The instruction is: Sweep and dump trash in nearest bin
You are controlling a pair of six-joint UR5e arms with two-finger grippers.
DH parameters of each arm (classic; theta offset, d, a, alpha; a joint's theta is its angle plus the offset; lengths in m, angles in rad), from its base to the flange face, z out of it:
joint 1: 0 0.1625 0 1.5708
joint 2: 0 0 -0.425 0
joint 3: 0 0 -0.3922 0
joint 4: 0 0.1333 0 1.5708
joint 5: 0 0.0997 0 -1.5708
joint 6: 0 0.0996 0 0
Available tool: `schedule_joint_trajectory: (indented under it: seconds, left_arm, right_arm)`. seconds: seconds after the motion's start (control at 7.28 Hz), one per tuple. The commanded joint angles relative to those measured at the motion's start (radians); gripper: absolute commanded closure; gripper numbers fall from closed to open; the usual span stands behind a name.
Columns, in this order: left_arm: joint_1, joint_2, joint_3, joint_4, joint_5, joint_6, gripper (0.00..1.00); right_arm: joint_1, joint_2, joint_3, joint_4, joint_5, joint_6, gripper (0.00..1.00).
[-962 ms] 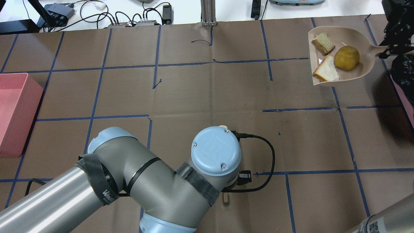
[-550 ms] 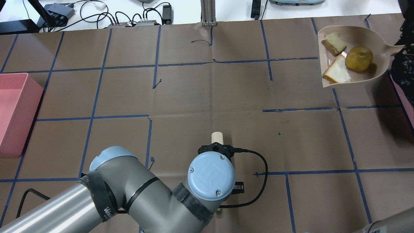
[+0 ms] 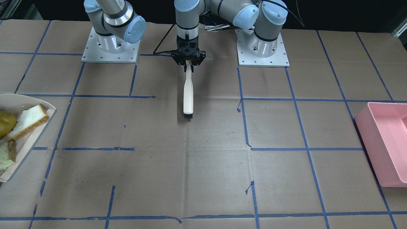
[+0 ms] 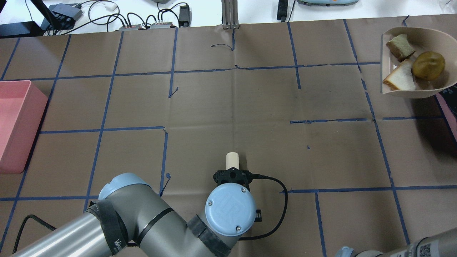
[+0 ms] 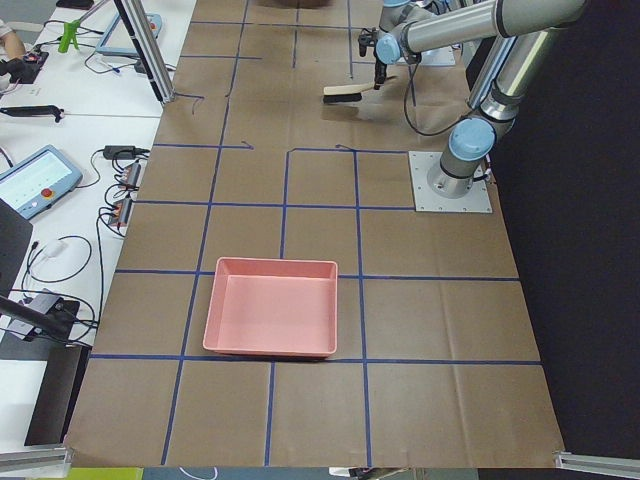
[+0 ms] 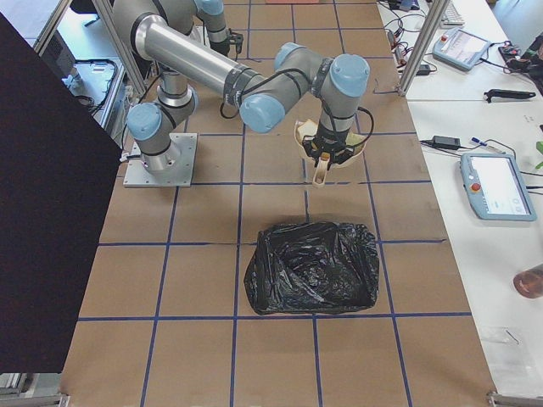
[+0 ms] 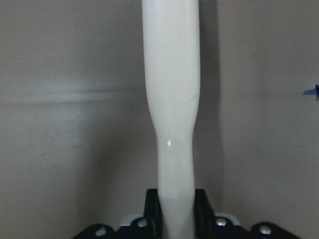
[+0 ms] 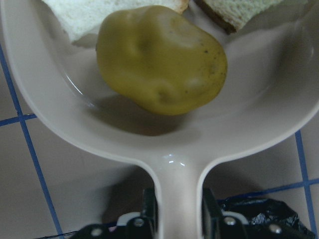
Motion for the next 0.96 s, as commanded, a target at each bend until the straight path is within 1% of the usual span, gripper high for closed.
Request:
schedule_joint_trajectory:
  seconds: [0.0,0.14,0.27,0.41,0.55,0.69,0.82]
  left_arm:
    - [-0.001,-0.013,-0.007,0.001,-0.011,-0.005,1.00]
    - [-0.005,-0.009,-0.002,0.004,-0.014,-0.004,1.00]
    - [-0.011,-0.009,-0.002,0.004,-0.012,-0.004,1.00]
    - [-0.011,-0.010,-0.002,0.004,-0.012,-0.004,0.90]
    - [-0.011,-0.013,-0.002,0.004,-0.006,-0.002,0.68]
    - [-0.011,-0.012,0.000,0.005,0.000,0.004,0.49]
    - [-0.010,-0.013,0.000,0.013,0.000,0.002,0.44]
  right_arm:
    - [-0.115,0.010,-0.015,-0.018,-0.003,-0.031,0.97]
    - [-0.144,0.020,-0.012,-0.088,-0.014,-0.086,0.98]
    - [-0.170,0.039,-0.018,-0.124,-0.056,-0.120,0.98]
    - [-0.199,0.063,-0.030,-0.150,-0.064,-0.171,0.98]
    - [-0.222,0.107,-0.056,-0.197,-0.096,-0.260,0.98]
    - [-0.270,0.150,-0.105,-0.195,-0.106,-0.284,0.98]
    - [-0.319,0.192,-0.170,-0.189,-0.098,-0.343,0.98]
